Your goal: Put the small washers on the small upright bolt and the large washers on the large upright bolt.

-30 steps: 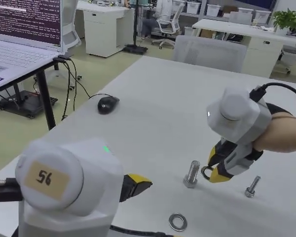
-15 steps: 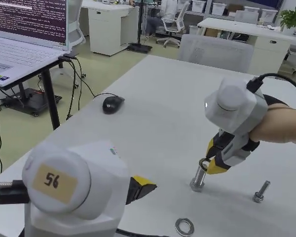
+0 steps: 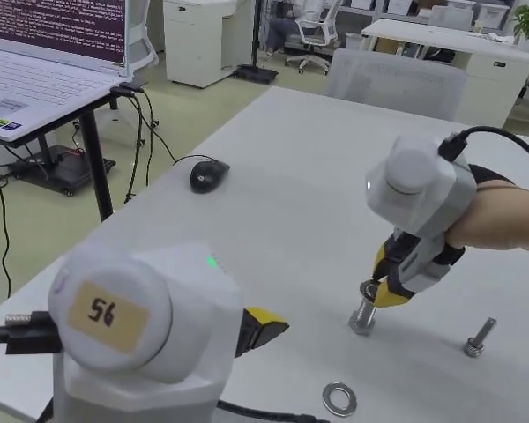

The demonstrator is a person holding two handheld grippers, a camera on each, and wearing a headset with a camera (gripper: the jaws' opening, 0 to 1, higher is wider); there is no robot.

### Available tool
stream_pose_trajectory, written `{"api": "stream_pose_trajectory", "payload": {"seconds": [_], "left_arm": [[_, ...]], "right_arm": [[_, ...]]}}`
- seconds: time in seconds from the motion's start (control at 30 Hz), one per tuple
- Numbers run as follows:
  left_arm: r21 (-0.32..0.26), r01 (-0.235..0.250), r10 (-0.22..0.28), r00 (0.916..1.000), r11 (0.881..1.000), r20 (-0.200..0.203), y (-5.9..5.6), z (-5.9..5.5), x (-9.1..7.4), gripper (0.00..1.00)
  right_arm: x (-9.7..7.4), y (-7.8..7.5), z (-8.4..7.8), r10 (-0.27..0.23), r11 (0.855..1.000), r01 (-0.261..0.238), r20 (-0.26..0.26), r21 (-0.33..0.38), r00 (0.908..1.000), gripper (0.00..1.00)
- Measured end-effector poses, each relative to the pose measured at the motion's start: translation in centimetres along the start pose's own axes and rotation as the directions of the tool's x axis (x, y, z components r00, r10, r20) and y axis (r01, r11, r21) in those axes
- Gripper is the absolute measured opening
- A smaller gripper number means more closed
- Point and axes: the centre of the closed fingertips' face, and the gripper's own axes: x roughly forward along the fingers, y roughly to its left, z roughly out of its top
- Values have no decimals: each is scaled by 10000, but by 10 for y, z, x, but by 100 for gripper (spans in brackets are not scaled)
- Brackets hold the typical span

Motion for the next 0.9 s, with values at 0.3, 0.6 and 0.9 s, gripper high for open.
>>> {"api": "stream_pose_trajectory", "payload": {"seconds": [0.3,0.6,0.9], "left_arm": [[-16,27,-27,10000,10000,-2,0,0,0,69],[-56,105,-106,9999,9999,-115,-4,-3,1,69],[-97,190,-191,9997,9998,-125,-6,-4,3,69]], "right_arm": [[12,0,-4,147,9999,-147,-122,47,9998,22],[32,3,-9,334,9992,-329,-216,215,9992,22],[44,4,-12,482,9980,-473,-193,409,9987,22]]}}
